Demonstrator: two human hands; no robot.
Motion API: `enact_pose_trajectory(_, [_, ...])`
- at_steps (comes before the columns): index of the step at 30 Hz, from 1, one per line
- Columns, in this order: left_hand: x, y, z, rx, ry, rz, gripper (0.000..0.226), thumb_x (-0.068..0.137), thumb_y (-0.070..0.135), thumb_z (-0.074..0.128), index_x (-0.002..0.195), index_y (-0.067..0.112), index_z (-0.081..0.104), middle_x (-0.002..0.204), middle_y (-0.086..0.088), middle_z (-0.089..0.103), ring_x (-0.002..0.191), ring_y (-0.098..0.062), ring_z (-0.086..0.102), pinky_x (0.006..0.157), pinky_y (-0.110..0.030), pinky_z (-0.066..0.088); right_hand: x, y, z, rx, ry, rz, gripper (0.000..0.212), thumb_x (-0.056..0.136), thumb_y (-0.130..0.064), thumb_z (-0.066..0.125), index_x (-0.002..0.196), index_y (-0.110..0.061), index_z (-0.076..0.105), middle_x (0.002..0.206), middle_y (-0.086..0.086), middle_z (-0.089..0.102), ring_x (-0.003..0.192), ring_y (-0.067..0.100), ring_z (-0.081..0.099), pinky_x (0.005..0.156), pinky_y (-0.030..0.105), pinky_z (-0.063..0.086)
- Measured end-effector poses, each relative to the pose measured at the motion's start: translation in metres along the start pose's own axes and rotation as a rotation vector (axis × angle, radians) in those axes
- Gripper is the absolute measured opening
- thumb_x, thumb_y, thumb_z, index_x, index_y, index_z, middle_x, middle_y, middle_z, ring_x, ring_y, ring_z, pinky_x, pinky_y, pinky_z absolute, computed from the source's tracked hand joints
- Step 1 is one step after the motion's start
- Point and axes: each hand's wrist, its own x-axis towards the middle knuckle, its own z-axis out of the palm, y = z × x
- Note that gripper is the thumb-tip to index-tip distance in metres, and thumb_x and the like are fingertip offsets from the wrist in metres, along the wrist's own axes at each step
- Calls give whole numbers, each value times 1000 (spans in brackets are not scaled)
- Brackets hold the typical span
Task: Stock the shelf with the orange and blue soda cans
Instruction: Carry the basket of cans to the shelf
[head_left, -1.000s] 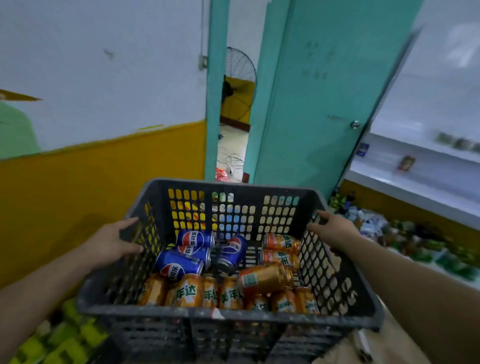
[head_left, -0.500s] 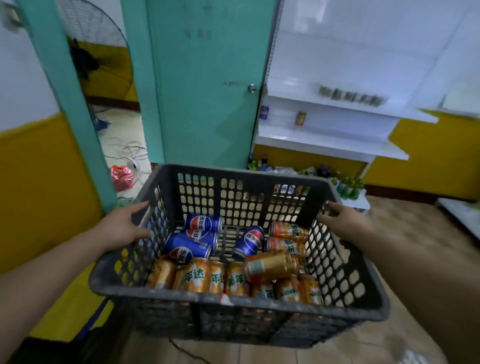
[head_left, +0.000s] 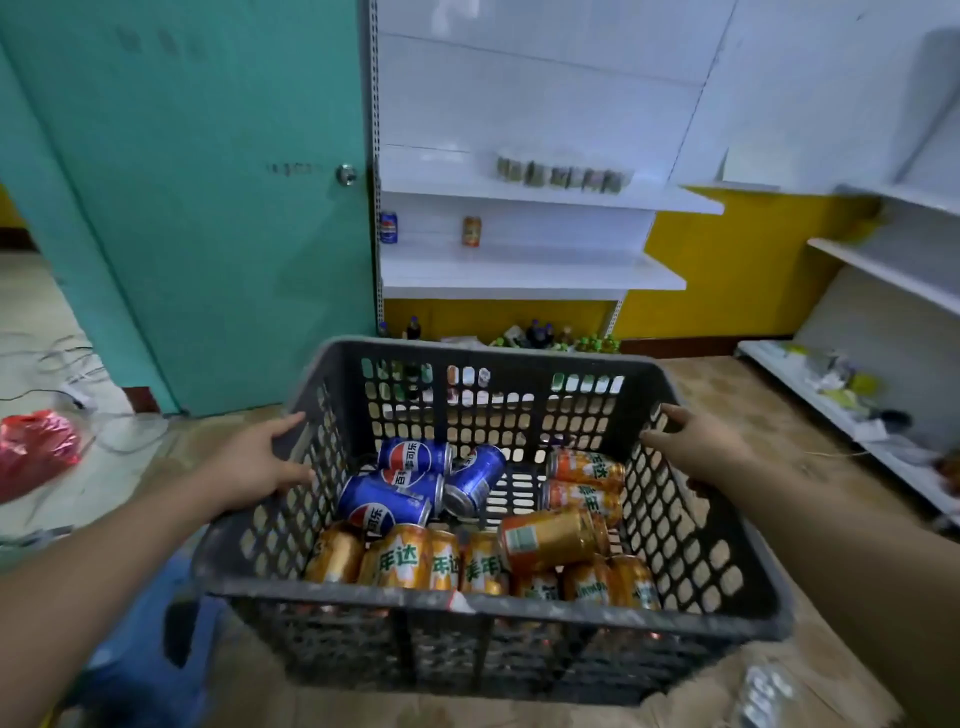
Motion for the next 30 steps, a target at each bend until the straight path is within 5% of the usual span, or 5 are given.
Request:
enact_pose_trajectory(4, [71, 34, 14, 5, -63, 52, 85, 72, 1, 80, 146, 11, 38, 135, -16, 53, 95, -15, 54, 77, -18, 41, 45, 2, -14, 33, 11, 76, 61, 92, -45, 58, 147, -36, 32, 94, 8, 60, 71, 19, 65, 55, 28, 55])
enact_pose_trajectory(9, [177, 66, 29, 14, -174, 99, 89, 70, 2, 82, 146, 14, 38, 115, -16, 64, 71, -21, 63, 65, -27, 51, 107, -8, -23, 66, 47, 171, 61, 92, -43, 59, 146, -34, 34, 97, 7, 60, 68, 16, 63, 46, 24, 45])
enact_pose_trajectory(14, [278, 105, 49, 40, -267, 202, 89, 71, 4, 82, 146, 16, 37, 125, -15, 60, 88, -21, 60, 80, -28, 46, 165, -8, -22, 104, 85, 301, 63, 91, -45, 60, 147, -36, 33, 101, 8, 61, 72, 18, 64, 51, 27, 50])
enact_pose_trajectory(22, [391, 197, 103, 120, -351, 303, 88, 74, 11, 80, 148, 25, 34, 126, -9, 56, 78, -10, 59, 60, -20, 44, 247, 18, -47, 166, 136, 414, 63, 91, -45, 59, 147, -35, 33, 114, 8, 58, 77, 18, 65, 51, 28, 52])
enact_pose_trajectory(30, [469, 259, 186, 104, -379, 274, 87, 75, 10, 79, 147, 30, 34, 117, -8, 54, 81, -20, 64, 70, -35, 55, 354, 59, -81, 129, 153, 433, 64, 91, -45, 59, 147, -34, 32, 126, 10, 57, 80, 17, 63, 53, 29, 51])
